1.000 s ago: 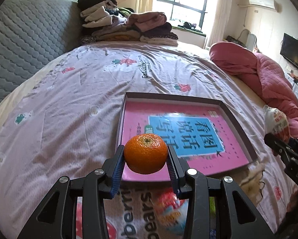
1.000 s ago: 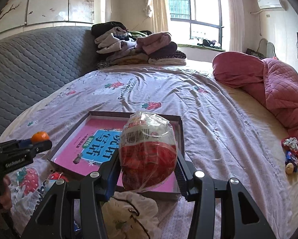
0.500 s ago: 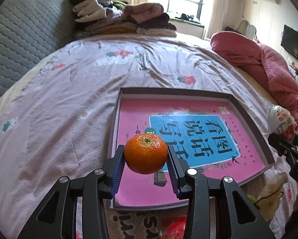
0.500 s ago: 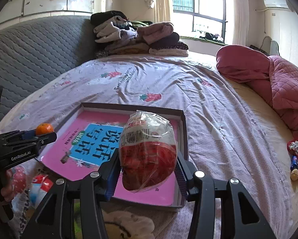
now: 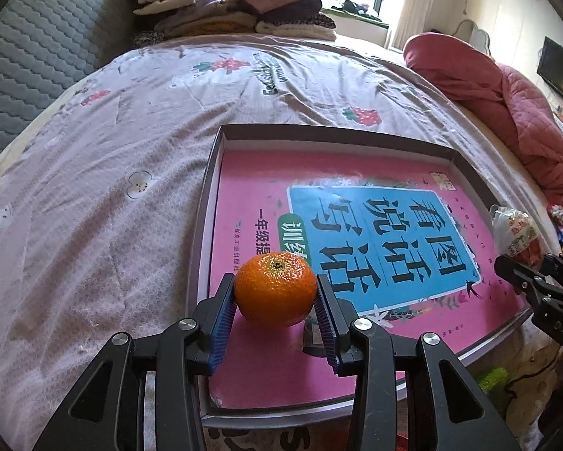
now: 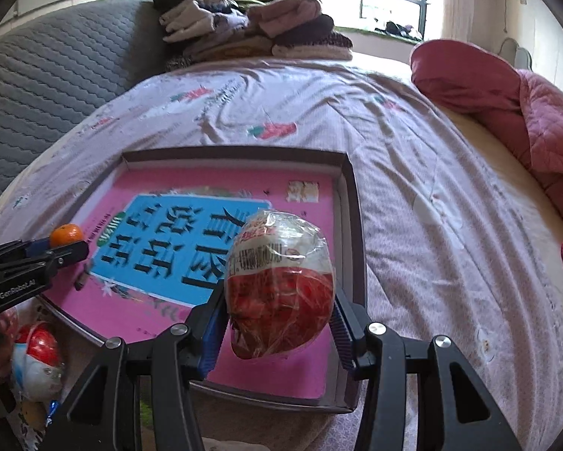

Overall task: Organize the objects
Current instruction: 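Lift and carry the mandarin over the tray while the right tool carries the red ball, then lower and release the mandarin into the tray while the right tool releases the red ball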

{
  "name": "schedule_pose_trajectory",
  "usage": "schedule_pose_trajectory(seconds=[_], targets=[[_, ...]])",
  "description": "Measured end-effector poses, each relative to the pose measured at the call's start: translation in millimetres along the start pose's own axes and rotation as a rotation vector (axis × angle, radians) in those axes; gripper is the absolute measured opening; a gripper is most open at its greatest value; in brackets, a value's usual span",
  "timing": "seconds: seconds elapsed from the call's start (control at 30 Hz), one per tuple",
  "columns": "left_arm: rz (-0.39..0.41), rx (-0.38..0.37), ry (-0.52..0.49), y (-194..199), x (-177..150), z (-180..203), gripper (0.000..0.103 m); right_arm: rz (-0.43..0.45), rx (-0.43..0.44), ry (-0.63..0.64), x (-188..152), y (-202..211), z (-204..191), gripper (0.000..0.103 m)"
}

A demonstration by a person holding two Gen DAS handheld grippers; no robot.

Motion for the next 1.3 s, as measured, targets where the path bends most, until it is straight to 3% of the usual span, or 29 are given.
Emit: schedule_pose_trajectory(seconds=[0.63, 0.77, 1.03, 1.13, 1.3], targets=[[-0.013, 0.009, -0.042, -0.8, -3.5, 7.5, 0.042, -0.021, 0.005, 0.009, -4.8, -4.5, -2.4, 0.05], [0.001, 0.012, -0.037, 4.7, -0.8, 5.2, 0.049, -0.019, 0.011, 0.001, -4.0, -2.4, -2.6, 0.051], [0.0, 0.016, -0.036, 7.7, -0.4, 4.0, 0.052, -0.008, 0.008, 0.008, -2.4, 1.2, -4.5, 0.054], [0.016, 0.014, -0.033, 11.8, 2.0, 4.0, 0.058, 0.014, -0.004, 0.016, 0.4, 5.7, -4.3, 0.055], [0.041, 0.006, -0.027, 21.0, 6.2, 4.9, 0.059, 0.047, -0.008, 0.023, 6.2, 15.7, -5.2, 0.057]])
Point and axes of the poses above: each gripper's, at about its wrist camera, not at the fingertips, and y roughly against the way its jaws point, z to its right, x to its top, the point moved 9 cm from there along -y, roughly the way its jaws point, and after that the axes turned 12 degrees about -y, right-handed, at the moved point
